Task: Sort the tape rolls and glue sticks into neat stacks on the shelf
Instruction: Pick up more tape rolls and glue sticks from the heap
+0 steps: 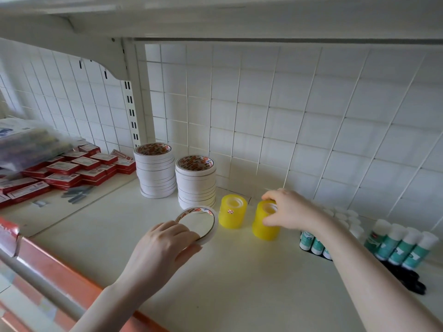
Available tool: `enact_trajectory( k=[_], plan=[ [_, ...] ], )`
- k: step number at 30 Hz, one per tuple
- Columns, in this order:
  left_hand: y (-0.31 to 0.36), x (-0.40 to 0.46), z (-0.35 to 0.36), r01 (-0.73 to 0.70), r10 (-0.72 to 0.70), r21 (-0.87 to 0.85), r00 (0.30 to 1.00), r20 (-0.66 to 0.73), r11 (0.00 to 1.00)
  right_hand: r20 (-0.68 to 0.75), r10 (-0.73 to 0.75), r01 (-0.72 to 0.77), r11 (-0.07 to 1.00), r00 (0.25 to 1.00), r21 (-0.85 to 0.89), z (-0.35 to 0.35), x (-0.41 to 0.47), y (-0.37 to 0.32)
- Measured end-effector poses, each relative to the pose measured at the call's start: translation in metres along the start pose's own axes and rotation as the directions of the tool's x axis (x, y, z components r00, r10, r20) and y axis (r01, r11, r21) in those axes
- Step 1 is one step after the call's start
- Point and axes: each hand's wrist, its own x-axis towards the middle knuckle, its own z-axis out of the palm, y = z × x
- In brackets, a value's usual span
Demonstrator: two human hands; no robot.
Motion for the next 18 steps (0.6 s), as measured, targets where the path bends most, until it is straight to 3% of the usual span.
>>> enact_trajectory(
  k=[8, 18],
  plan=[
    [0.002, 0.005, -0.001, 0.01, -0.01, 0.013, 1.0, 0.006, 1.0, 0.095, 0.001, -0.001, 1.0, 0.996, 0.007, -0.005, 0.004, 0.003],
    [0.011, 0.007, -0.012, 0.047, -0.047, 0.053, 0.999, 0.009, 0.997, 0.115, -0.037, 0.037, 0.999, 0.993, 0.006, -0.004, 0.015, 0.009]
  ],
)
